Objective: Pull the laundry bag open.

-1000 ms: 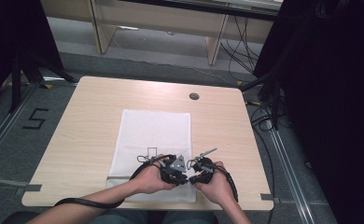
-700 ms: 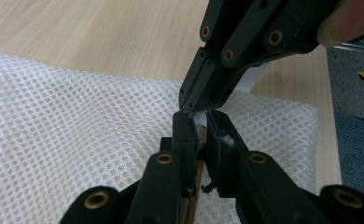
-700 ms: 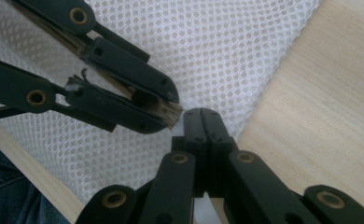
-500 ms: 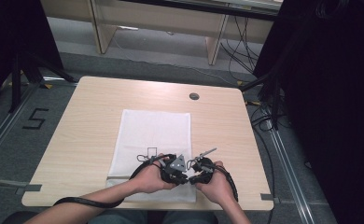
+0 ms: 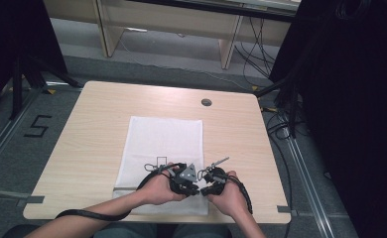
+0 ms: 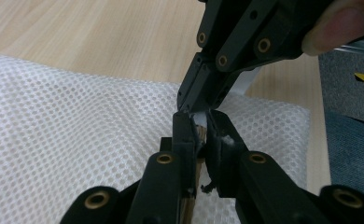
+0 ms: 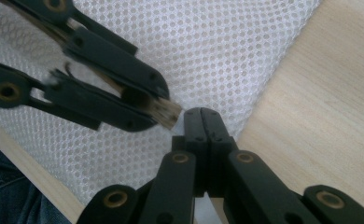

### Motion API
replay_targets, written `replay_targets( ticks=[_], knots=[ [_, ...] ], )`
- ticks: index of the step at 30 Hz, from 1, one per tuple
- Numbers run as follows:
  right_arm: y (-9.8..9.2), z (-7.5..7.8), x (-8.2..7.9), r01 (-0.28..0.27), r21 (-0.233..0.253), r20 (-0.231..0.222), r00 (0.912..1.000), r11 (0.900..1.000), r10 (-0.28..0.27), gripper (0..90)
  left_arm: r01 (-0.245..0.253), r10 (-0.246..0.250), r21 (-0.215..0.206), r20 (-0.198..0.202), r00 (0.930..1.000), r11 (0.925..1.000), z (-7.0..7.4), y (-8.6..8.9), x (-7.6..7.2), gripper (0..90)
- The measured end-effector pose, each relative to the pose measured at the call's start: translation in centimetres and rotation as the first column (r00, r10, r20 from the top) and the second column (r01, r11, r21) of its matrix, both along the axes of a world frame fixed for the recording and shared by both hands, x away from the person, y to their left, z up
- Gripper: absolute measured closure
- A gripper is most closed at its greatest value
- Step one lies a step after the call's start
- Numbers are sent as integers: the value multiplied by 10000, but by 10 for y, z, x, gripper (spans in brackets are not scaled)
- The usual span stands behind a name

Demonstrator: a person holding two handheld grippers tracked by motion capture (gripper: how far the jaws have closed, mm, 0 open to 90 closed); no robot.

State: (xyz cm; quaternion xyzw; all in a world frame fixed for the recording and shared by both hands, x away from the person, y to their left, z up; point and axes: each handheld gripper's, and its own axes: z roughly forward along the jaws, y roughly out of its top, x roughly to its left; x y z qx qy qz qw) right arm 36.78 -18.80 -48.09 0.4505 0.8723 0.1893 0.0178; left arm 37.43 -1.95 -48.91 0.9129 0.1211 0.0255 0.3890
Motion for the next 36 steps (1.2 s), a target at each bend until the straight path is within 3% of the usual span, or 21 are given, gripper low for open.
replay_targets(
  ticks=[8, 15, 16, 17, 21, 36],
  knots=[
    [-2, -1, 2, -306, 143, 90, 9995, 9994, 304, 900, -55, 55, -95, -24, 10000, 9999, 1, 5, -1, 819],
    [-2, -1, 1, -338, 127, 144, 9993, 9993, 336, 900, 32, -31, -41, 86, 10000, 10000, 2, 5, -1, 819],
    [-1, 0, 0, -97, 41, -1, 10000, 9999, 97, 900, 2, -2, -14, 30, 10000, 10000, 2, 5, -2, 819],
    [-1, -1, 1, -312, 106, 185, 9993, 9995, 310, 900, 2, -2, -14, 30, 10000, 10000, 2, 5, -2, 820],
    [-1, -1, 2, -400, 108, 228, 9989, 9991, 397, 900, 89, -89, -11, 205, 9998, 10000, 5, 7, -3, 820],
    [-1, -1, 1, -312, 91, 208, 9993, 9995, 310, 900, 48, -47, -109, 90, 9999, 9999, 9, 14, -3, 819]
  ],
)
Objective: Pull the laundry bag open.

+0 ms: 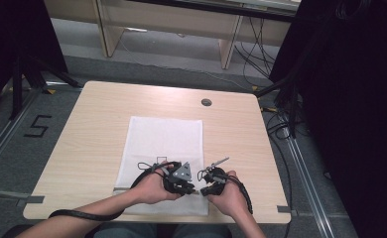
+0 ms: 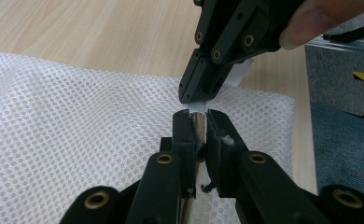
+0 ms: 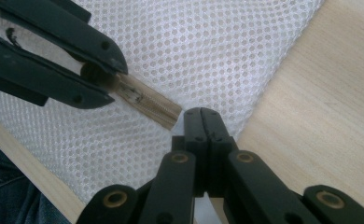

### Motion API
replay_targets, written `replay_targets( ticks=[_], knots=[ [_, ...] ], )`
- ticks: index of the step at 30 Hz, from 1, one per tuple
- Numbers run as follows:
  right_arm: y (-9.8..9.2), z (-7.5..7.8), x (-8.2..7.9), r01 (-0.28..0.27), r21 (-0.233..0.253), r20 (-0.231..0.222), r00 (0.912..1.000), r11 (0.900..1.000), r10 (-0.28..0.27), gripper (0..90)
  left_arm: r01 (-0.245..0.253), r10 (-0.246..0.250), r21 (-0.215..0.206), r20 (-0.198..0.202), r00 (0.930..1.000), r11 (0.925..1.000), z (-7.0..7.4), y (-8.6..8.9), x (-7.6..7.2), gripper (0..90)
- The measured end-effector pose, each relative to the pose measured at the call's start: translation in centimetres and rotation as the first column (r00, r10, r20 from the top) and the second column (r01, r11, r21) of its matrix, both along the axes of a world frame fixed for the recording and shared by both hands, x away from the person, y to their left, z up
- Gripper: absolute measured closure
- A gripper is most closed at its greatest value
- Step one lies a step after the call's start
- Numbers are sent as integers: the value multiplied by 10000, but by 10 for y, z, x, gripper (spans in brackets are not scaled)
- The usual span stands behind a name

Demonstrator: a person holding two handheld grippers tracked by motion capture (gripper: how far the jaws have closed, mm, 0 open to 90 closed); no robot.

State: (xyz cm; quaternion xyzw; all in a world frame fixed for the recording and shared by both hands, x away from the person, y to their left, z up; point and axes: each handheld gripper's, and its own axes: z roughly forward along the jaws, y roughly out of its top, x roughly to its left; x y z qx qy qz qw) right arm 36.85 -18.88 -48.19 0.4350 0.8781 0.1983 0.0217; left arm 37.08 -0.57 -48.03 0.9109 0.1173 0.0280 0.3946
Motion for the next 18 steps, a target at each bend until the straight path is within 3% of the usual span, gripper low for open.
replay_targets(
  ticks=[8, 10, 18],
  knots=[
    [0, 0, 1, -87, -27, 23, 10000, 10000, 87, 900, -13, 13, 21, 47, 10000, 10000, 2, 4, 0, 820],
    [2, 1, -2, 307, -88, -219, 9993, 9995, -309, 900, 63, -63, 39, 114, 9999, 10000, 3, 5, 0, 820],
    [0, 0, 1, -58, 9, 18, 10000, 10000, 58, 900, -33, 33, -20, 3, 10000, 10000, 3, 8, 1, 819]
  ],
)
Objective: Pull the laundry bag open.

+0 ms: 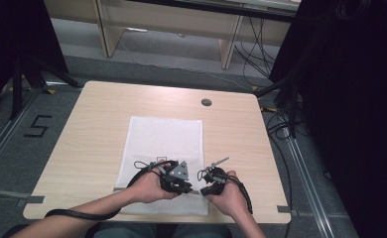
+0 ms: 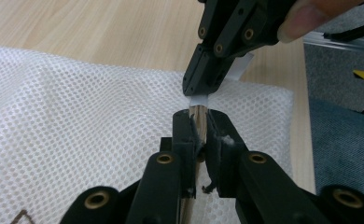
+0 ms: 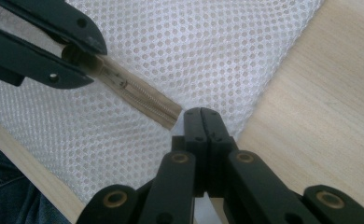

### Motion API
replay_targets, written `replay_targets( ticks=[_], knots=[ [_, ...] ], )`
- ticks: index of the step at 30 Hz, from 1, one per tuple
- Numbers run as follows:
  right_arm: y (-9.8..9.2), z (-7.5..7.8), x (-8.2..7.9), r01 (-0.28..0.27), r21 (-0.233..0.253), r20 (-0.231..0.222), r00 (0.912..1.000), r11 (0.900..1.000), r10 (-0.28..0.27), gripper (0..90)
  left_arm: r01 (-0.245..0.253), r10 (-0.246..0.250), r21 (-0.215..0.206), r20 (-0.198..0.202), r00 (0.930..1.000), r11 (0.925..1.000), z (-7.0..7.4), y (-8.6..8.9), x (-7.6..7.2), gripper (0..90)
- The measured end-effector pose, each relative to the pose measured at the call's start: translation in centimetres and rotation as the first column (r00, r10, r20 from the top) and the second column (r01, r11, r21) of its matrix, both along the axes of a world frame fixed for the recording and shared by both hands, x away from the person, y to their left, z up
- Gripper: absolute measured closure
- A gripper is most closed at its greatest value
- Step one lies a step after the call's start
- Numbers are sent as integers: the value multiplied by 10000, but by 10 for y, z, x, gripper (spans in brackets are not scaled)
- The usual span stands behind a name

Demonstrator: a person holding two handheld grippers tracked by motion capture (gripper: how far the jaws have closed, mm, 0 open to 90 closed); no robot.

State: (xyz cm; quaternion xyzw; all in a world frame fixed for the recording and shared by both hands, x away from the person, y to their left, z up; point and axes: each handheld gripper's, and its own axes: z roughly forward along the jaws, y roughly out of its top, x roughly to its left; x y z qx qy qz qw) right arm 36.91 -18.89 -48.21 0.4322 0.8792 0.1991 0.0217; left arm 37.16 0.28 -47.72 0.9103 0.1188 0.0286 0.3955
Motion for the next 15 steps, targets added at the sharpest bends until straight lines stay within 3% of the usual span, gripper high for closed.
replay_targets(
  ticks=[5, 7, 15],
  knots=[
    [1, 1, -1, 203, -10, -154, 9997, 9998, -204, 900, -5, 5, -20, 20, 10000, 10000, 0, 0, -1, 819],
    [0, 0, 0, -12, 14, -2, 10000, 10000, 12, 900, 108, -109, 46, 137, 9998, 9999, 0, 0, 0, 819],
    [0, 0, -1, 30, 26, -41, 10000, 10000, -30, 900, 152, -153, 70, 146, 9998, 9999, 0, 1, 0, 820]
  ],
)
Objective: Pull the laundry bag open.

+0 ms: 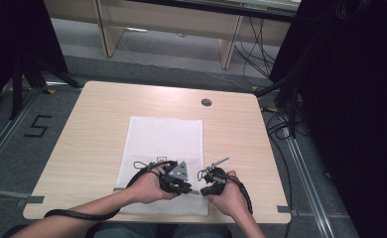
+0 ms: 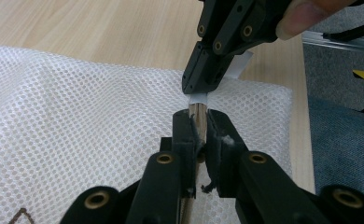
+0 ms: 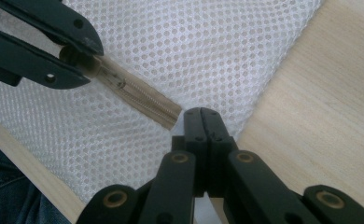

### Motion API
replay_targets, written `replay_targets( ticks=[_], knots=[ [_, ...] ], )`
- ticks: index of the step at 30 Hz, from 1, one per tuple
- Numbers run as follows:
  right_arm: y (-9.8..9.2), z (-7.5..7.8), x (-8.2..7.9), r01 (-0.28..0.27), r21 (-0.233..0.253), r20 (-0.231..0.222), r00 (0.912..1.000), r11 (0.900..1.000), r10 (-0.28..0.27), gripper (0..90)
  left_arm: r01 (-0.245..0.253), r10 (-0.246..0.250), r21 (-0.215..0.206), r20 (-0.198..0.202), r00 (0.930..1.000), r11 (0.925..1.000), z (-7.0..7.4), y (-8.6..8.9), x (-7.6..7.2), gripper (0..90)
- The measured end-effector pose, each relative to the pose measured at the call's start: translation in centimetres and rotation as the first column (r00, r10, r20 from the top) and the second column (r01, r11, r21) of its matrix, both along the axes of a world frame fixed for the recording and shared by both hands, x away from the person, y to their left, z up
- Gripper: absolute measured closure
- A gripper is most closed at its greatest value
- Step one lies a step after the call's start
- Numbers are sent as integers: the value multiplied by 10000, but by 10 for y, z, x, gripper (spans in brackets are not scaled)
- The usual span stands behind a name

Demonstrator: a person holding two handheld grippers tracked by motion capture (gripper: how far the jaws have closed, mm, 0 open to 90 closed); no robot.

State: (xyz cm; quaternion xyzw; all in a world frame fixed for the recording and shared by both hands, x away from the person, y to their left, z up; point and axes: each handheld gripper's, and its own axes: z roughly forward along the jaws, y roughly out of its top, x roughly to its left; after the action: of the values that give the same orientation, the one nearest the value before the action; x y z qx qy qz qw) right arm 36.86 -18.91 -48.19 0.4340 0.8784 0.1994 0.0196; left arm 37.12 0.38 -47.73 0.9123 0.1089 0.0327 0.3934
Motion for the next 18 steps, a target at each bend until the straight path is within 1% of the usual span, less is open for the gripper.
replay_targets(
  ticks=[3, 7, 9, 13, 18],
  knots=[
    [0, 0, 0, 88, -20, -47, 10000, 10000, -88, 900, -17, 17, 22, 32, 10000, 10000, 0, 0, 0, 820],
    [0, 0, 0, -40, -12, 40, 10000, 10000, 40, 900, -125, 124, -81, -139, 9998, 9999, 1, 4, -1, 820],
    [0, 0, 0, -41, -16, 64, 10000, 10000, 42, 900, -128, 127, -66, -64, 9999, 9999, 0, 4, -1, 820],
    [0, 0, 0, 52, -38, 23, 10000, 10000, -52, 900, -141, 140, -91, -110, 9998, 9999, 0, 5, -2, 820],
    [0, 0, 0, 51, -36, 15, 10000, 10000, -51, 900, -90, 90, 22, -25, 10000, 10000, 2, 7, -1, 820]
  ],
)
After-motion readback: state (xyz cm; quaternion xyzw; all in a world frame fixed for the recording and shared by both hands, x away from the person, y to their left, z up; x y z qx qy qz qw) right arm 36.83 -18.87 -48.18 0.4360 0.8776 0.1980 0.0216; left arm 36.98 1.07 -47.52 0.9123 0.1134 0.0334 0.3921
